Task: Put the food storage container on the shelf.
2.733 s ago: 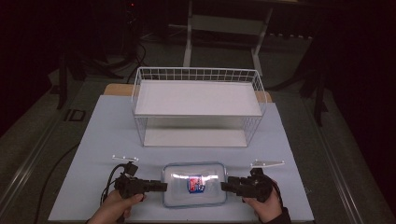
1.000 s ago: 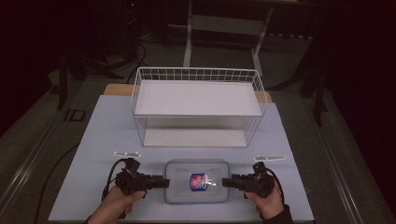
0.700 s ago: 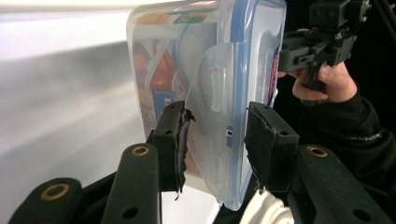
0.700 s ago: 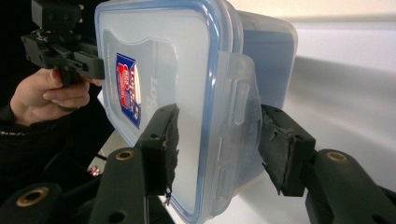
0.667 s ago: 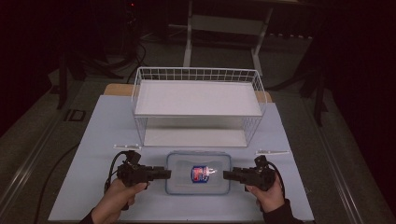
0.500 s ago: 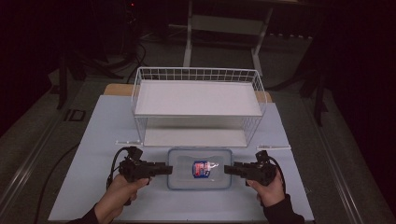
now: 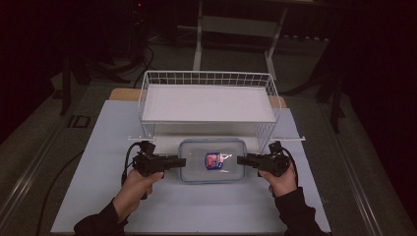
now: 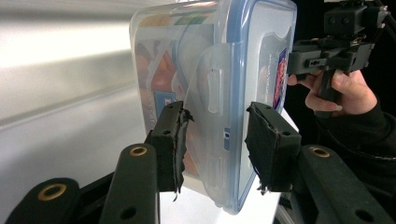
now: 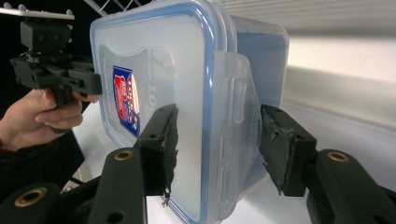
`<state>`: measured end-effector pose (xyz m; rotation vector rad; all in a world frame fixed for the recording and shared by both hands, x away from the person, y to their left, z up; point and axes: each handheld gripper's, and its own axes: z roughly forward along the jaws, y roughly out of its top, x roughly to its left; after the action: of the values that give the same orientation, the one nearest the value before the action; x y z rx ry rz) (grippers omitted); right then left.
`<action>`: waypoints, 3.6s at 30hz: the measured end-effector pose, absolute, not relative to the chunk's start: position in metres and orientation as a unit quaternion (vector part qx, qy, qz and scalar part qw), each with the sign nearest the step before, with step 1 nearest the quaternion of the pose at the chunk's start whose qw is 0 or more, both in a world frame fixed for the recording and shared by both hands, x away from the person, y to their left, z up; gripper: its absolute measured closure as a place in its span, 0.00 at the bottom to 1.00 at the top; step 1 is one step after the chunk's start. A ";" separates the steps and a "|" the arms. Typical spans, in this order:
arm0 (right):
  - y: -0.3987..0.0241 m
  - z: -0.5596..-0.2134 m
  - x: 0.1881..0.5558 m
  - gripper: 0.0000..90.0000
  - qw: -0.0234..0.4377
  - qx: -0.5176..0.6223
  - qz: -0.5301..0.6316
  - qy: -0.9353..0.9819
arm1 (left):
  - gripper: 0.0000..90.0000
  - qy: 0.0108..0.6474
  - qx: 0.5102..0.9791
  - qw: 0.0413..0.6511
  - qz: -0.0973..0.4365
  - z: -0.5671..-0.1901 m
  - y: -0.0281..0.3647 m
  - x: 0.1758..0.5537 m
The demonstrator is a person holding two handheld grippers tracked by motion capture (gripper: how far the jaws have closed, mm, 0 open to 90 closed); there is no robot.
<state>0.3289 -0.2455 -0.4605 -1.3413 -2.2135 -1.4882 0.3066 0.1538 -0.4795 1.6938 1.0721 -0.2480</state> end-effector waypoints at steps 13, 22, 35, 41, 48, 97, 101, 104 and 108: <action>-0.242 -0.473 0.353 0.53 0.053 -0.454 -0.494 -0.739 | 0.61 0.461 0.701 0.540 -0.069 -0.496 0.148 0.332; -0.238 -0.481 0.364 0.53 0.033 -0.458 -0.492 -0.740 | 0.59 0.470 0.690 0.549 -0.053 -0.508 0.148 0.346; -0.237 -0.493 0.375 0.52 0.016 -0.477 -0.480 -0.736 | 0.59 0.476 0.680 0.556 -0.048 -0.519 0.146 0.354; -0.227 -0.484 0.371 0.57 -0.039 -0.465 -0.460 -0.756 | 0.54 0.474 0.680 0.558 -0.019 -0.519 0.141 0.356; -0.229 -0.491 0.371 0.49 -0.049 -0.481 -0.478 -0.733 | 0.53 0.485 0.678 0.552 0.007 -0.514 0.137 0.358; -0.175 -0.484 0.296 0.91 -0.052 -0.407 -0.497 -0.764 | 0.13 0.421 0.697 0.580 -0.002 -0.494 0.166 0.280; -0.163 -0.493 0.297 1.00 -0.048 -0.405 -0.483 -0.775 | 0.00 0.422 0.708 0.567 0.010 -0.495 0.166 0.274; -0.154 -0.502 0.301 1.00 -0.049 -0.410 -0.470 -0.780 | 0.00 0.420 0.716 0.556 0.035 -0.495 0.165 0.271; -0.150 -0.507 0.308 1.00 -0.051 -0.417 -0.466 -0.779 | 0.00 0.412 0.724 0.552 0.046 -0.497 0.162 0.269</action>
<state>0.3077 -0.1501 -0.5074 -1.3529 -2.5297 -1.5121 0.2692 0.1615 -0.4965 1.7112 0.9737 0.1081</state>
